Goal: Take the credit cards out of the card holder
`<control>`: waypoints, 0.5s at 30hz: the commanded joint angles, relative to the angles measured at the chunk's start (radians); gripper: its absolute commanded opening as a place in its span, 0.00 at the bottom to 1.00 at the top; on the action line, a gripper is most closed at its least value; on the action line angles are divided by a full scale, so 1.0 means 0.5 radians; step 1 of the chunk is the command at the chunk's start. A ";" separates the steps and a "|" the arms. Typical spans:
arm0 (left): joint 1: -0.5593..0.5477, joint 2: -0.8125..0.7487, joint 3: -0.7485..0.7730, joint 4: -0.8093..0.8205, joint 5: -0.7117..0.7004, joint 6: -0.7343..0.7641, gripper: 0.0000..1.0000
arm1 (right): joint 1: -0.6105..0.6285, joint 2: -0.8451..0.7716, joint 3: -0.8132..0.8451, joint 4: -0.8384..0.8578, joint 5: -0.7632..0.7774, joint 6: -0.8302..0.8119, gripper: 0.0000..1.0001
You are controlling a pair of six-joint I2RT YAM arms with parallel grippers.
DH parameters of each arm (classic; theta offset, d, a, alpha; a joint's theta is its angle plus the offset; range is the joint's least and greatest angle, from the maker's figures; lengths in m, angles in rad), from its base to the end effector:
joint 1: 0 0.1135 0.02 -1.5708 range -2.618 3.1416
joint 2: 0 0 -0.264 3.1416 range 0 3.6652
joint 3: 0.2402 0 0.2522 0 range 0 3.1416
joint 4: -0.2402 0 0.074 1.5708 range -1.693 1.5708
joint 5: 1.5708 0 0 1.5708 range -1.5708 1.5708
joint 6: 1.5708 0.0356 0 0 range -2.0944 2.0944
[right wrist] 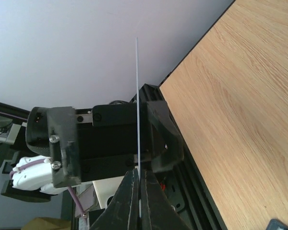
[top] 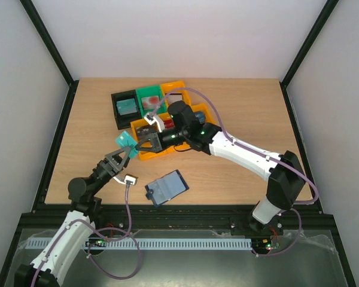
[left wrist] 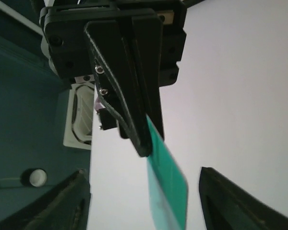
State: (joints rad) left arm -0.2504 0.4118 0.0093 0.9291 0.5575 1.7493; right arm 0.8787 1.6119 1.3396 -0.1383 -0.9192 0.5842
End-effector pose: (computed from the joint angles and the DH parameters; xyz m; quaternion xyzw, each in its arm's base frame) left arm 0.1087 -0.0473 0.2308 0.5323 0.0584 0.4672 0.7035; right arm 0.2147 0.3034 0.3310 -0.3505 0.7058 0.6042 0.1178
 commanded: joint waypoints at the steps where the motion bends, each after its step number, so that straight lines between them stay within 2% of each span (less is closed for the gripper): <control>1: -0.037 -0.078 0.067 -0.200 -0.011 0.093 0.56 | 0.016 0.017 0.113 -0.026 -0.050 -0.044 0.02; 4: -0.050 -0.098 0.092 -0.250 -0.077 0.032 0.34 | 0.017 0.014 0.121 -0.076 -0.036 -0.094 0.02; 6: -0.061 -0.116 0.109 -0.308 -0.111 0.006 0.28 | 0.017 0.018 0.151 -0.131 -0.026 -0.137 0.02; 15: -0.085 -0.153 0.146 -0.467 -0.257 -0.084 0.25 | 0.017 0.031 0.232 -0.333 0.006 -0.266 0.02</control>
State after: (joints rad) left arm -0.2878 0.3443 0.0505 0.7280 0.4648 1.7367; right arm 0.8841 1.6180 1.4181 -0.2447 -0.9169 0.4911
